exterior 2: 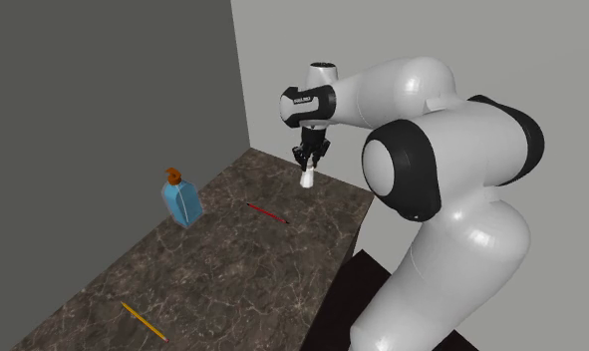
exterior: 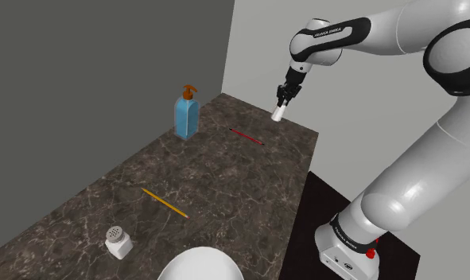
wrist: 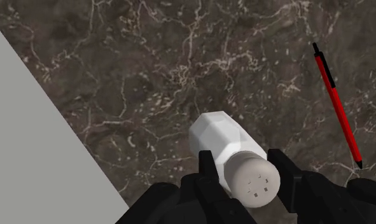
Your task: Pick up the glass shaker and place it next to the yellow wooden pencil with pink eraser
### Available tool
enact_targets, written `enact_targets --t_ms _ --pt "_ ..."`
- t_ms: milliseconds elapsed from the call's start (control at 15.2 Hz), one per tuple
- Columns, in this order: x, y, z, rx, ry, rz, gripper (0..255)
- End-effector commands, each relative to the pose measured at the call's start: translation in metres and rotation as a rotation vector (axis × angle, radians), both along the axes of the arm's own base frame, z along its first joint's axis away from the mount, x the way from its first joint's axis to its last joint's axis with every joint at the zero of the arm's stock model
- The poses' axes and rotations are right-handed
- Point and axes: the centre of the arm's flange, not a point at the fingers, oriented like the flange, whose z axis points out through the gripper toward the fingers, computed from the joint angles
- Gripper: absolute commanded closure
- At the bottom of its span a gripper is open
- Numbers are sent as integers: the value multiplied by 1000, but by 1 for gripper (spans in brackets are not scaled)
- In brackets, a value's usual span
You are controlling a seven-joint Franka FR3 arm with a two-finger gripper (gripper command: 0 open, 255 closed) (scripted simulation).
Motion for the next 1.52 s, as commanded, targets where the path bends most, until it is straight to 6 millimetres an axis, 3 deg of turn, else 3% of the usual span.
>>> enact_targets --t_ms 0,1386,1452 --pt "0 0 11 0 0 0 255" --pt "0 0 118 0 0 0 255" --pt "1 13 116 0 0 0 255"
